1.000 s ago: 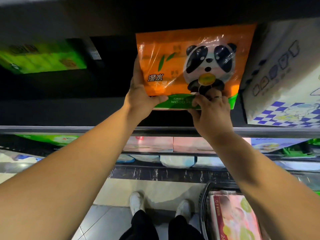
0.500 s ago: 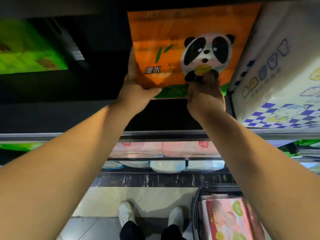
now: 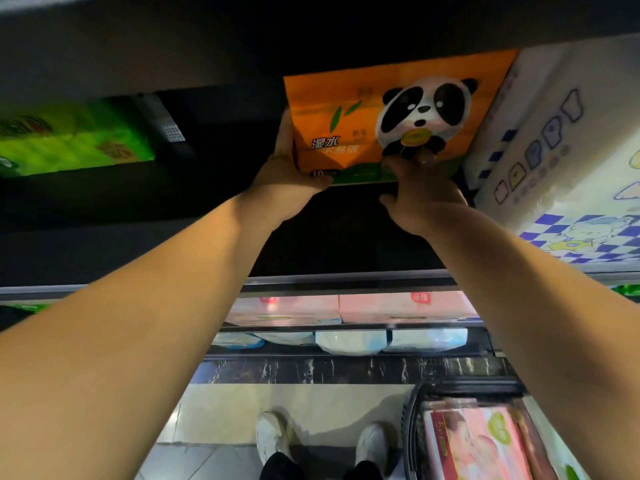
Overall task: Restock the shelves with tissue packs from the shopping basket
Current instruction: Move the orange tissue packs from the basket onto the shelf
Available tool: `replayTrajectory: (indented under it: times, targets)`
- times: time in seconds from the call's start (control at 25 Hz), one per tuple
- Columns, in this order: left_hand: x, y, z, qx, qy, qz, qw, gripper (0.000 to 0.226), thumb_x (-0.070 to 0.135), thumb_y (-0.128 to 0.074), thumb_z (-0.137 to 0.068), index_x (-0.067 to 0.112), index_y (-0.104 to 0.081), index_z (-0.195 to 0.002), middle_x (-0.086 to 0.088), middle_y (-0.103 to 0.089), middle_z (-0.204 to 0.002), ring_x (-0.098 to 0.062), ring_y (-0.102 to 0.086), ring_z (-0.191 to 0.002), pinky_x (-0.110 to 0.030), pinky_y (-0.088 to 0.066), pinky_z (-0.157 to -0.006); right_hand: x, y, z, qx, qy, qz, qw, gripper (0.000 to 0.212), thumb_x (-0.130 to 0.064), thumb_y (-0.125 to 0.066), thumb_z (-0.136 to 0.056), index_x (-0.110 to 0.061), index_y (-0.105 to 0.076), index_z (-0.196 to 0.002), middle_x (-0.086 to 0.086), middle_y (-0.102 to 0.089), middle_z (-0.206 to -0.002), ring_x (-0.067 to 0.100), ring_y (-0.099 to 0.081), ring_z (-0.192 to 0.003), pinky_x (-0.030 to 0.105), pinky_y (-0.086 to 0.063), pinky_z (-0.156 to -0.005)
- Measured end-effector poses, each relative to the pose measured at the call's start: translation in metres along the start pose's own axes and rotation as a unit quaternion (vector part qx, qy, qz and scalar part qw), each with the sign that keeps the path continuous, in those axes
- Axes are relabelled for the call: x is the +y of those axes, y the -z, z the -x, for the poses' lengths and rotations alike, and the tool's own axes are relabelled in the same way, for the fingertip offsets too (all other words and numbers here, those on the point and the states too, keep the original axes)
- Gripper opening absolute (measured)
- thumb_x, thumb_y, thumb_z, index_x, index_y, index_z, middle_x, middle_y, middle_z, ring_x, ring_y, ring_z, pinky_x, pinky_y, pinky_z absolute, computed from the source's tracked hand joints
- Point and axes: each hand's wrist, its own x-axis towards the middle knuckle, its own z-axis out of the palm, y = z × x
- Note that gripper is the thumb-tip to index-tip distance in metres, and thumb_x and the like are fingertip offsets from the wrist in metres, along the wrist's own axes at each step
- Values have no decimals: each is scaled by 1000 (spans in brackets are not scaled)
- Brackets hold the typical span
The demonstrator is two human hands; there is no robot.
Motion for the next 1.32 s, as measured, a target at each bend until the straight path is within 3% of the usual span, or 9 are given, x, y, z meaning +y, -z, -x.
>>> replayTrajectory:
  times: [0.12,0.24,0.44,0.56,0.68,0.84,0.92,1.08,1.32]
  targets:
    - [-5,-2,12,54,-2,-17,998,83,20,-75,-74,31,-29,-142,14,-56,-117,0,-58,-106,-24,-54,-87,-5,0,5,19,-8,11,1000,66,-37,-55,-95,-40,-16,-148,14,-21,-154,41,-35,-133,51,-46,-93]
    - [-12,-9,19,55,-20,-58,997,88,23,-76,-74,35,-23,-144,7,-52,-131,-11,-53,-119,-40,-51,-96,-4,1,-3,21,-2,7,1000,70,-37,-56,-94,-43,-14,-148,15,-20,-154,43,-30,-136,54,-46,-94]
    - [-7,-11,10,7,17,-152,988,108,26,-74,-79,41,6,-150,1,-39,-144,-13,-49,-121,-24,-44,-88,-1,2,-13,5,7,11,1000,74,-36,-59,-92,-42,-12,-148,18,-20,-155,45,-29,-136,54,-47,-92]
    - [-7,-4,13,2,-2,-147,989,100,28,-73,-79,40,-4,-151,3,-43,-143,-16,-50,-124,-27,-48,-91,-3,5,-2,-13,-5,-10,1000,73,-37,-57,-93,-43,-10,-149,14,-17,-157,41,-30,-137,54,-44,-98]
    - [1,2,32,-26,-9,-291,956,80,32,-67,-87,31,-19,-150,-3,-35,-149,-24,-43,-130,-25,-42,-92,-9,6,26,1,-47,19,999,72,-44,-53,-93,-41,-9,-150,13,-19,-156,39,-32,-135,50,-40,-102]
    - [14,10,66,-47,-103,-399,910,74,40,-64,-87,21,-27,-149,-8,-35,-150,-31,-35,-136,-44,-34,-111,-24,9,80,101,-73,-10,992,60,-43,-58,-89,-29,-39,-145,15,-40,-144,37,-40,-129,45,-39,-102]
    - [16,12,82,-75,-139,-422,893,72,40,-61,-89,21,-27,-150,-8,-30,-153,-31,-28,-139,-46,-25,-115,-32,9,111,157,-91,-29,983,54,-40,-64,-85,-23,-54,-135,15,-52,-132,37,-48,-121,47,-44,-98]
    - [15,14,122,-143,-203,-418,874,75,45,-52,-93,25,-13,-153,-2,-9,-161,-24,-6,-148,-41,-5,-121,-60,-1,189,198,-161,-6,967,48,-38,-64,-82,-20,-59,-126,20,-53,-129,40,-49,-119,54,-42,-96]
    - [9,-9,196,-220,-357,-377,826,72,45,-56,-75,11,-45,-138,-16,-46,-143,-39,-42,-133,-55,-34,-108,-84,-20,315,170,-297,18,940,54,-45,-62,-80,-25,-56,-129,17,-54,-128,38,-50,-119,56,-43,-96]
